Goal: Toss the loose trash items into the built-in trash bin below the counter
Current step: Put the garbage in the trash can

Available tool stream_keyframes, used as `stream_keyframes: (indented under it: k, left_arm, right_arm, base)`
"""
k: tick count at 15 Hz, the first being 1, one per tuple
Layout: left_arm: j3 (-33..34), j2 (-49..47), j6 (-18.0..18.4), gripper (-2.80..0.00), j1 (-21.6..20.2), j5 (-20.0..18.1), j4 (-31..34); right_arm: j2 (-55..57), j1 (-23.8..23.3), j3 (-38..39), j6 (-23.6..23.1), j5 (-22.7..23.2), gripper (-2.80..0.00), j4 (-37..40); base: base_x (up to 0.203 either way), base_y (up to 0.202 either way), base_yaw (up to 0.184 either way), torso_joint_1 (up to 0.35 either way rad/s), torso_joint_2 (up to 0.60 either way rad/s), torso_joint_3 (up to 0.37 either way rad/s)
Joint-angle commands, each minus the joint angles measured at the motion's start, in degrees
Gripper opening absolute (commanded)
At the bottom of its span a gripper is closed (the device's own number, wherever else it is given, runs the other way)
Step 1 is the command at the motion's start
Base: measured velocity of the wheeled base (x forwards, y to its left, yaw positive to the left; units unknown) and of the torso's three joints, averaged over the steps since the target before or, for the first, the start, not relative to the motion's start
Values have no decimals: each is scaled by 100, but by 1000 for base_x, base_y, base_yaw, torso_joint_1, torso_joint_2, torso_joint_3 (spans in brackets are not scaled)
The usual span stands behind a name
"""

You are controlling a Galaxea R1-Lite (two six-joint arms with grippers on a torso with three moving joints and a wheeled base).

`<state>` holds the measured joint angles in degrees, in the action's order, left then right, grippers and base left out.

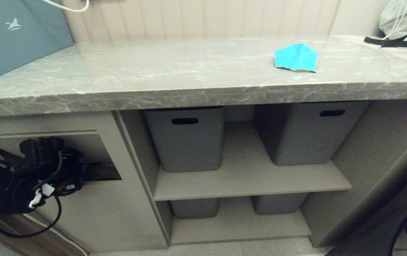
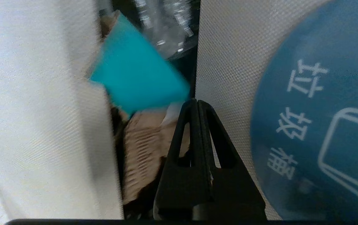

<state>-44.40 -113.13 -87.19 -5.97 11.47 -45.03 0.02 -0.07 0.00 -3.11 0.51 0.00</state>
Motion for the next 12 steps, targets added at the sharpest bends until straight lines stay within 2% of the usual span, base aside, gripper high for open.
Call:
stream_keyframes:
  k: [1,5,7,9,12]
  left_arm:
    - [-117,-103,-44,-280,0,12,-32]
    - [-86,-113,-44,-280,35,49,-32]
    - [94,-10,-56,-280,35,337,-39]
    - [205,132,-245,-280,25,618,-41]
    - [248,326,-369,-280,7,761,-17]
  right_arm:
    - [-11,4,0,-6,2,-280,0]
    - [-11,7,0,-6,2,-280,9]
    - [-11,6,0,-6,7,-280,9]
    - [-11,2,0,3,2,-280,0]
    - [-11,-1,0,-5,2,-280,0]
  base:
    - [0,0,0,0,0,0]
    - [0,0,0,0,0,0]
    - [0,0,0,0,0,0]
    - [0,0,0,0,0,0]
    - [0,0,0,0,0,0]
